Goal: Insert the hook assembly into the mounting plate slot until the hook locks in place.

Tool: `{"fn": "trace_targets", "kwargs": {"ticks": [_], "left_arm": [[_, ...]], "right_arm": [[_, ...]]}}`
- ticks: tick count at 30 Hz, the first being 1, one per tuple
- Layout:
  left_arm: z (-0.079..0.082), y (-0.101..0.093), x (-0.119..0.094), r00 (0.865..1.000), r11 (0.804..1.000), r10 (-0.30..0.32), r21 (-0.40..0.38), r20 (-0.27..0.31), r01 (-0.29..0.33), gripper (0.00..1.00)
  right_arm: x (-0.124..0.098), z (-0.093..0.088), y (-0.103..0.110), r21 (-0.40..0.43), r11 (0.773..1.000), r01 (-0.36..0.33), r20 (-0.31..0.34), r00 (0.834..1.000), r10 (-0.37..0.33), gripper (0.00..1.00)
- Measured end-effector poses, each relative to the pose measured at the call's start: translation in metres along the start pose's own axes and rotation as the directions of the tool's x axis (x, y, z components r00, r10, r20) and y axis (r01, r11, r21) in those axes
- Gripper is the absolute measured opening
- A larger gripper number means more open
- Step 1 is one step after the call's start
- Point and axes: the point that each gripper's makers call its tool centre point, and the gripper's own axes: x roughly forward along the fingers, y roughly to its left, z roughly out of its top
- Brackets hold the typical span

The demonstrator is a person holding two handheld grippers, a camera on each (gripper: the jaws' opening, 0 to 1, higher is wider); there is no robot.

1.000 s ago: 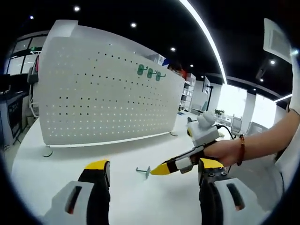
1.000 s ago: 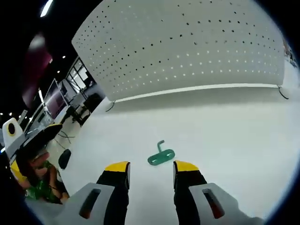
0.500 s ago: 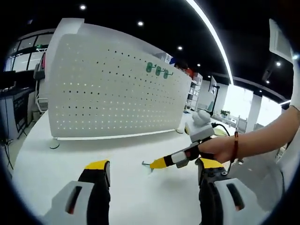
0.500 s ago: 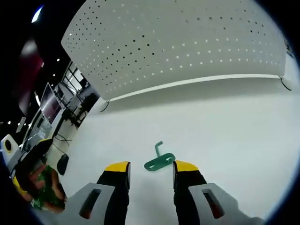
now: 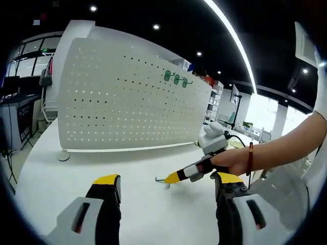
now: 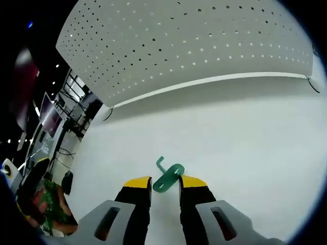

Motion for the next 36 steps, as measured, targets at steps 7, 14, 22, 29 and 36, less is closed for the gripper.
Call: {"fn": "trace_targets", "kwargs": {"ticks": [7,14,22,29,36], "left_arm": [[0.0004,-0.0039,0.0049,1.0,1.0,-0.012,-0.009,-0.002,0.012,0.77],[-0.0014,-0.0055,0.0047,1.0,1.0,-0.015,-0.012,-0.003,0.015,0.77],[-0.0028,-0.0046,0.0028,1.0,1.0,-0.009,-0.019,-0.003,0.009,0.77],[-0.0023,-0.0027,0.0013,1.0,1.0,-0.001,-0.023,-0.002,0.001,0.76],[-0.002,-0.0045,0.001,1.0,1.0,-0.001,-0.023,-0.001,0.001,0.76]], "right_arm": [[-0.0012,-0.0027,-0.0006,-0.013,1.0,0.003,-0.021,1.0,-0.003,0.14],[-0.0024,-0.003,-0.0044,-0.009,1.0,0.005,-0.019,1.0,-0.006,0.08],[-0.0029,-0.0029,-0.0042,-0.025,1.0,0.007,-0.019,1.0,-0.007,0.07],[-0.0044,-0.0012,-0.0031,-0.03,0.999,0.011,-0.01,1.0,-0.011,0.06],[-0.0072,-0.0012,-0.0056,-0.028,0.999,0.027,-0.005,1.0,-0.027,0.03]]}}
